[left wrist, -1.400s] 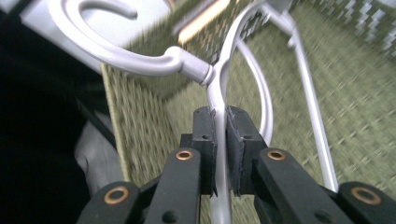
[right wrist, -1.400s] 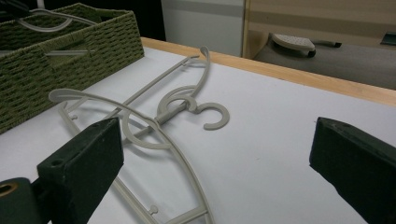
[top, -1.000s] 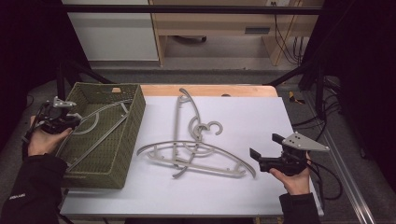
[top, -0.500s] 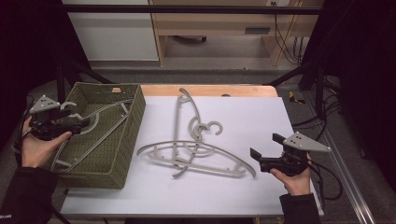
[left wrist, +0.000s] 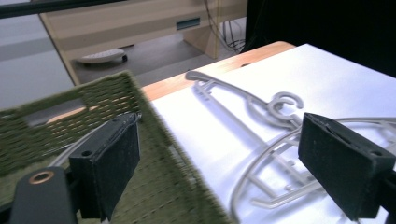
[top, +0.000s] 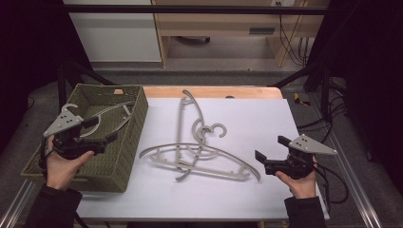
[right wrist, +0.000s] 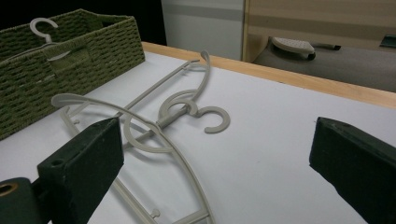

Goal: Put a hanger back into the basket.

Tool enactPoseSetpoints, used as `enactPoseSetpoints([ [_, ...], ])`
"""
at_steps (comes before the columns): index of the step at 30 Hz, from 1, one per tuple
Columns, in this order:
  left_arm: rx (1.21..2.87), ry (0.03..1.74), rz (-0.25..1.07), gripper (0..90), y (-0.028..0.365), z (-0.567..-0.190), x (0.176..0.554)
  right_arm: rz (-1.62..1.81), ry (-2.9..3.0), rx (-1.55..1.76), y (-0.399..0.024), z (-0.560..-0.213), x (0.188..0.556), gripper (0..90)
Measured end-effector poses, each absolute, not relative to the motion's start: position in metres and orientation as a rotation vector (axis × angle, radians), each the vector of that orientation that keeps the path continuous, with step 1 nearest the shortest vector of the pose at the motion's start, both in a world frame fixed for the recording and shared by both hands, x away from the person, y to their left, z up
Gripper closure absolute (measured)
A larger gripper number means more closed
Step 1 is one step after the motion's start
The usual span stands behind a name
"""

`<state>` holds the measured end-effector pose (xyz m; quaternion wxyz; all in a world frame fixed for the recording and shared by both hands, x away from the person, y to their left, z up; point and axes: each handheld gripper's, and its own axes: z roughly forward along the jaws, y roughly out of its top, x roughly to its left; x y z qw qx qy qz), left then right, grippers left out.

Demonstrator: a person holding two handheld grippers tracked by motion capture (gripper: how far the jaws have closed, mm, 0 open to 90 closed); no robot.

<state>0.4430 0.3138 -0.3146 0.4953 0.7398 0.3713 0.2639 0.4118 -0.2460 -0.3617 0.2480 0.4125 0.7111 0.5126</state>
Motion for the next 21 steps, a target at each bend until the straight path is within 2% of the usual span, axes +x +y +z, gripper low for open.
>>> enactPoseSetpoints([
  [12,1.850,0.809,0.562,11.4,0.261,-0.334,0.437,1.400,1.944,1.122,-0.246,-0.363,0.411,3.4],
  [21,1.927,0.735,0.520,11.4,0.222,-0.337,0.447,1.396,1.942,1.123,-0.246,-0.362,0.411,3.4],
])
